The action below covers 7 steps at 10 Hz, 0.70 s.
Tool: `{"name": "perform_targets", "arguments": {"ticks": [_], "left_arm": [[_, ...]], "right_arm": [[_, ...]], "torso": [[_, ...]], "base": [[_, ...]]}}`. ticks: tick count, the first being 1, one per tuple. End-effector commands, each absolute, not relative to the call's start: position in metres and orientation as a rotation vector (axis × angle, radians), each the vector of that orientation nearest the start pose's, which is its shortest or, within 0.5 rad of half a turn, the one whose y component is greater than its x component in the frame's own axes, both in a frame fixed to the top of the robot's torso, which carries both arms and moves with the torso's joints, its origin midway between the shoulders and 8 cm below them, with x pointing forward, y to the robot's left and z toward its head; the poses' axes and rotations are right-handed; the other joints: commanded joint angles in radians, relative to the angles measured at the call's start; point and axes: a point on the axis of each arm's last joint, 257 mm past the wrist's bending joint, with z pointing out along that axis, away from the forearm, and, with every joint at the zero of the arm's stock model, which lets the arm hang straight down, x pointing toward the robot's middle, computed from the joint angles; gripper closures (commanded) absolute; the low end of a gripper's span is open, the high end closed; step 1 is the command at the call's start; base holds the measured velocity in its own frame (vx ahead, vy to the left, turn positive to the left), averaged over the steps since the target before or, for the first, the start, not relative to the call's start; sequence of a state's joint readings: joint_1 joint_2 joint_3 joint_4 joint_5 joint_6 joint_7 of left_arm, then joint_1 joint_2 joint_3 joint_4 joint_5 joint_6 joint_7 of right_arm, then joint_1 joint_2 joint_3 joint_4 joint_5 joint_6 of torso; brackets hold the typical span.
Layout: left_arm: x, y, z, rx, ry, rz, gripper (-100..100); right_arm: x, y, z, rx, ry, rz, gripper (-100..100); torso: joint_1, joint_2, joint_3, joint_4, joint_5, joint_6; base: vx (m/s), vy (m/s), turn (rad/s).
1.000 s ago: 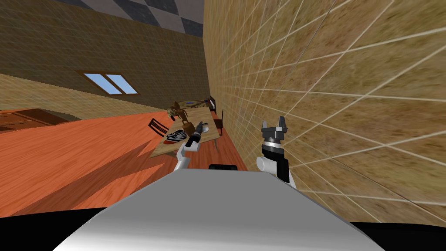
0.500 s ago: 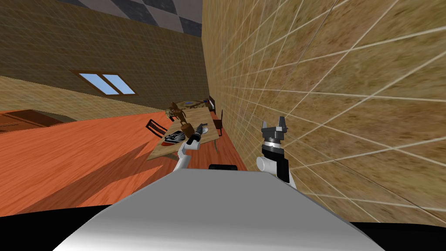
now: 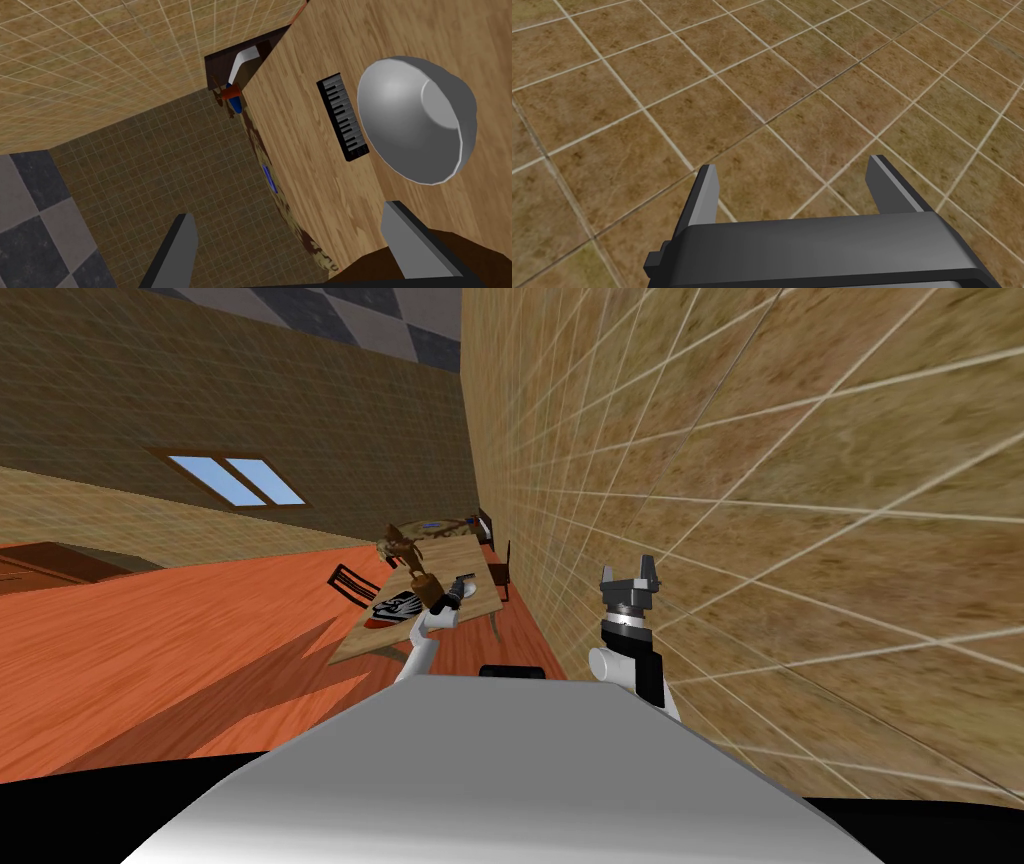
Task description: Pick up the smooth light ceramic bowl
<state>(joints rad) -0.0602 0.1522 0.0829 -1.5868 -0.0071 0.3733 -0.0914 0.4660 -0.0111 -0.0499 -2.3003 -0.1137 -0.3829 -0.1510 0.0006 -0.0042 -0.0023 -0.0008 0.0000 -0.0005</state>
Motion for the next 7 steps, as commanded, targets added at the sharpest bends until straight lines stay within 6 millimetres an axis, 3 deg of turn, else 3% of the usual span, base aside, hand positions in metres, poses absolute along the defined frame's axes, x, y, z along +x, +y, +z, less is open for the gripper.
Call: {"name": "perform_targets", "arguments": {"ticks": [1,7], "left_arm": [[0.55,0.318,-0.283,-1.316,1.484,-0.797,-100],[0.543,0.34,-0.331,-1.501,1.565,-0.693,-100]], "right_arm": [[0.357,-0.305,0.023,0.824,0.544,1.465,0],[0.357,-0.305,0.023,0.824,0.544,1.465,0]], "torso": [[0.0,0.0,0.0,0.0,0.0,0.0],[0.0,0.0,0.0,0.0,0.0,0.0]], "base": [[0.047,0.011,-0.012],[0.06,0.006,-0.016]]}}
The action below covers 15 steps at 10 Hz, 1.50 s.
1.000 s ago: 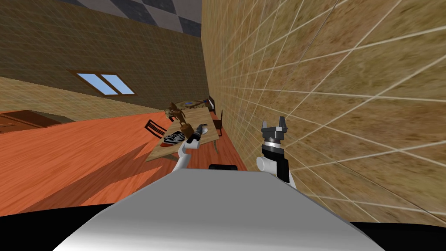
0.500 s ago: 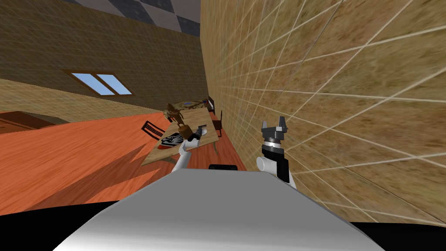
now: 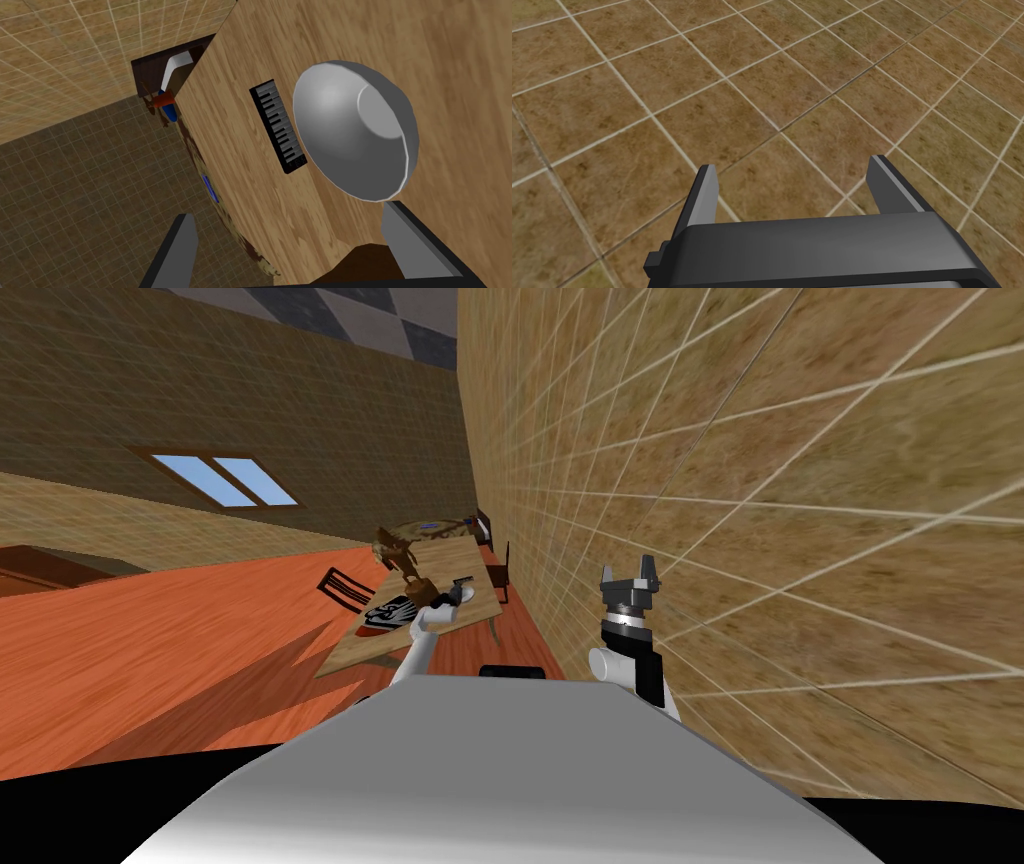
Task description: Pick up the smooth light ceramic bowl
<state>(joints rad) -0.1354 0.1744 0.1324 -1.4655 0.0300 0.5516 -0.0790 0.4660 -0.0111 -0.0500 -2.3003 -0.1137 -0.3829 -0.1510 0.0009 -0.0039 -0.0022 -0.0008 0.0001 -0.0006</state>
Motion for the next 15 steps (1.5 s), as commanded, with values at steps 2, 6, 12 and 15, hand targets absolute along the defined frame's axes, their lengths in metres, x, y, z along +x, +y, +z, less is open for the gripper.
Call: {"name": "perform_targets", "arguments": {"ticks": [2,6,12,15], "left_arm": [[0.538,0.347,-0.347,-1.562,1.589,-0.658,-100],[0.526,0.359,-0.374,-1.679,1.631,-0.59,-100],[0.496,0.373,-0.417,-1.875,1.698,-0.468,-100],[0.472,0.378,-0.443,-1.979,1.736,-0.392,-100]], "right_arm": [[0.357,-0.305,0.023,0.824,0.544,1.465,0],[0.357,-0.305,0.023,0.824,0.544,1.465,0],[0.357,-0.305,0.023,0.824,0.544,1.465,0],[0.357,-0.305,0.023,0.824,0.544,1.465,0]], "torso": [[0.0,0.0,0.0,0.0,0.0,0.0],[0.0,0.0,0.0,0.0,0.0,0.0],[0.0,-0.001,0.0,0.0,0.0,0.0],[0.001,0.0,0.0,0.0,0.0,0.0]], "base": [[0.056,0.011,-0.015],[0.057,0.006,-0.014],[0.068,0.013,-0.017],[0.064,0.017,-0.019]]}}
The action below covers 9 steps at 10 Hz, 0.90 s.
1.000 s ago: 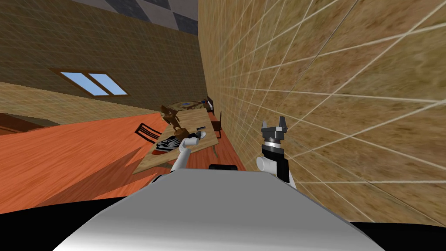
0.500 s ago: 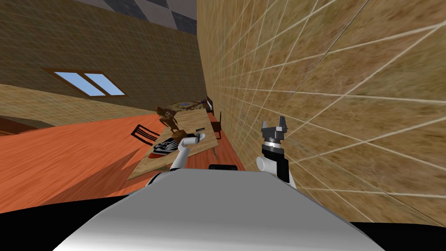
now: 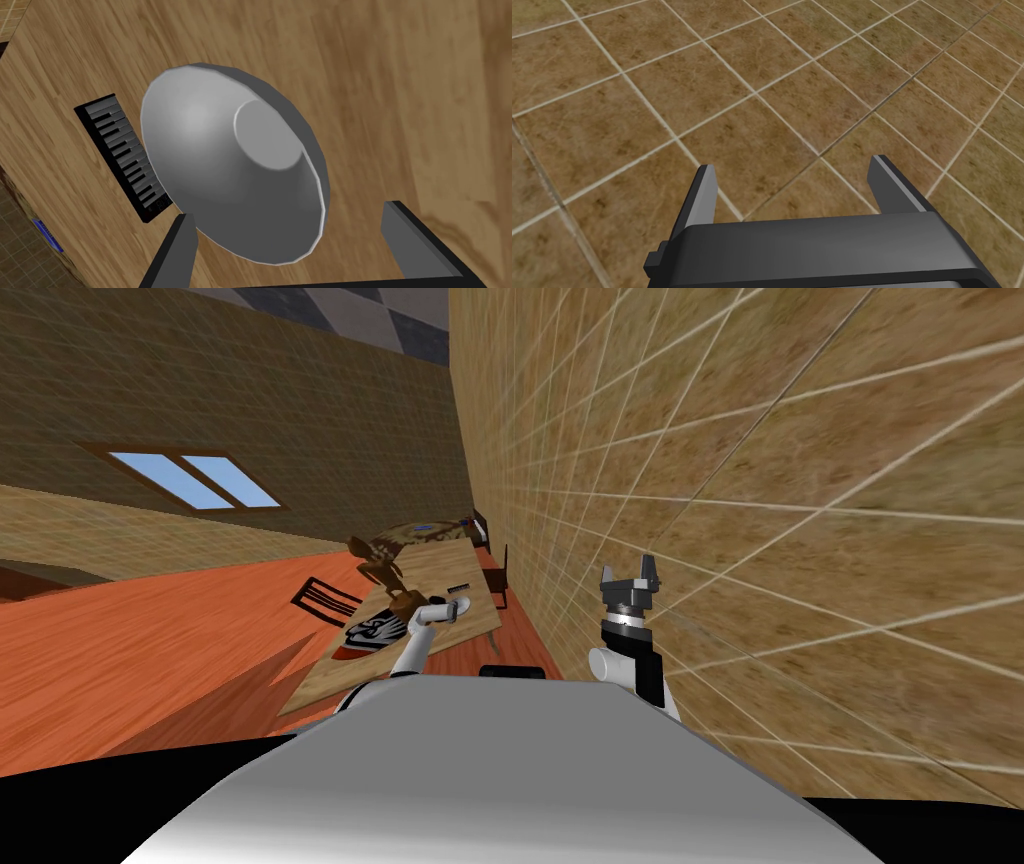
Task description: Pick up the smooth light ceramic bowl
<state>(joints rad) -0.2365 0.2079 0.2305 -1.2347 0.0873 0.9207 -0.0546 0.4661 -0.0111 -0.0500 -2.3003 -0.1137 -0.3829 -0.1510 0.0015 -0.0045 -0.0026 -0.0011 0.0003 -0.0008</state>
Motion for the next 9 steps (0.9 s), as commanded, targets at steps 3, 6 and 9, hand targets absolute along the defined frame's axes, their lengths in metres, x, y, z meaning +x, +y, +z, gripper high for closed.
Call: {"name": "perform_targets", "arguments": {"ticks": [3,6,9], "left_arm": [[0.468,0.377,-0.446,-1.991,1.742,-0.382,0],[0.471,0.39,-0.454,-2.025,1.693,-0.366,-100],[0.473,0.399,-0.46,-2.05,1.657,-0.356,-100]], "right_arm": [[0.357,-0.305,0.023,0.824,0.544,1.465,0],[0.357,-0.305,0.023,0.824,0.544,1.465,0],[0.357,-0.305,0.023,0.824,0.544,1.465,0]], "torso": [[0.0,0.002,0.001,0.0,0.0,0.0],[0.001,0.007,0.004,0.002,0.0,0.0],[0.001,0.008,0.004,0.002,0.0,0.0]], "base": [[0.033,0.012,-0.004],[-0.037,0.031,-0.144],[-0.041,0.029,-0.117]]}}
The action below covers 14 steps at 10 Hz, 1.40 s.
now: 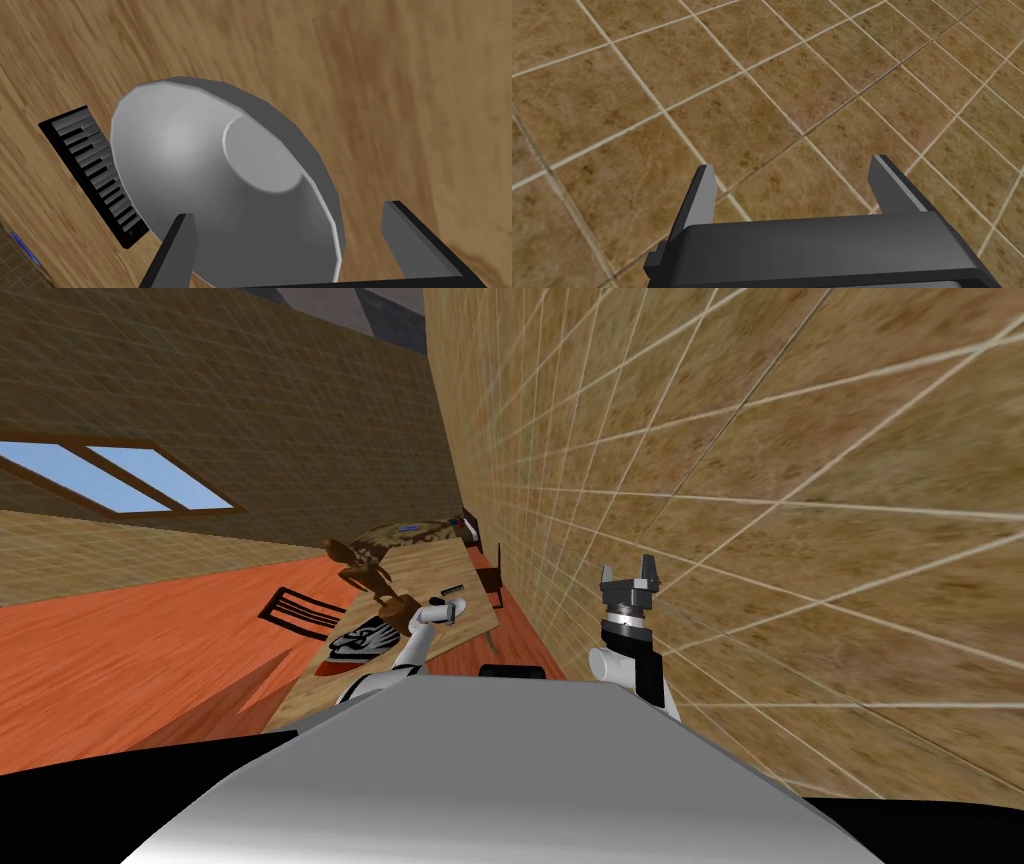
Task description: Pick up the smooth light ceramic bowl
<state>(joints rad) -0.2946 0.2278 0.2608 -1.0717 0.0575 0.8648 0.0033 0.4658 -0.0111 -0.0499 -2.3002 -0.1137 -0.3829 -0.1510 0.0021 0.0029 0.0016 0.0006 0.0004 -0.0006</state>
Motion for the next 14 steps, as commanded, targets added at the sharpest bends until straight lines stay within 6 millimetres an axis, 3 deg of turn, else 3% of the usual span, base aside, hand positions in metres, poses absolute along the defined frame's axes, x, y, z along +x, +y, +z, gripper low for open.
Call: {"name": "perform_targets", "arguments": {"ticks": [1,4,5,9,10,11,14], "left_arm": [[0.473,0.402,-0.462,-2.058,1.646,-0.352,-100],[0.474,0.406,-0.464,-2.069,1.631,-0.347,-100],[0.474,0.406,-0.465,-2.07,1.628,-0.348,100],[0.473,0.406,-0.465,-2.075,1.626,-0.348,100],[0.473,0.406,-0.465,-2.075,1.626,-0.348,0],[0.473,0.402,-0.462,-2.058,1.646,-0.352,100],[0.472,0.393,-0.456,-2.034,1.681,-0.363,100]], "right_arm": [[0.357,-0.305,0.023,0.824,0.544,1.465,0],[0.357,-0.305,0.023,0.824,0.544,1.465,0],[0.357,-0.305,0.023,0.824,0.544,1.465,0],[0.357,-0.305,0.023,0.824,0.544,1.465,0],[0.357,-0.305,0.023,0.824,0.544,1.465,0],[0.357,-0.305,0.023,0.824,0.544,1.465,0],[0.357,-0.305,0.023,0.824,0.544,1.465,0]], "torso": [[0.0,0.0,0.0,0.0,0.0,0.0],[0.0,-0.001,0.0,0.0,0.0,0.0],[-0.001,-0.002,-0.001,0.0,0.0,0.0],[-0.002,-0.003,-0.001,-0.001,-0.001,0.001],[-0.002,-0.002,-0.001,0.0,-0.001,0.001],[-0.002,-0.002,-0.001,0.0,-0.001,0.001],[-0.005,-0.004,-0.002,0.0,-0.002,0.001]], "base": [[-0.037,0.03,-0.089],[-0.023,0.019,-0.076],[0.0,0.0,0.0],[-0.002,0.0,0.002],[0.0,0.0,0.0],[0.024,-0.012,0.11],[0.041,-0.033,0.132]]}}
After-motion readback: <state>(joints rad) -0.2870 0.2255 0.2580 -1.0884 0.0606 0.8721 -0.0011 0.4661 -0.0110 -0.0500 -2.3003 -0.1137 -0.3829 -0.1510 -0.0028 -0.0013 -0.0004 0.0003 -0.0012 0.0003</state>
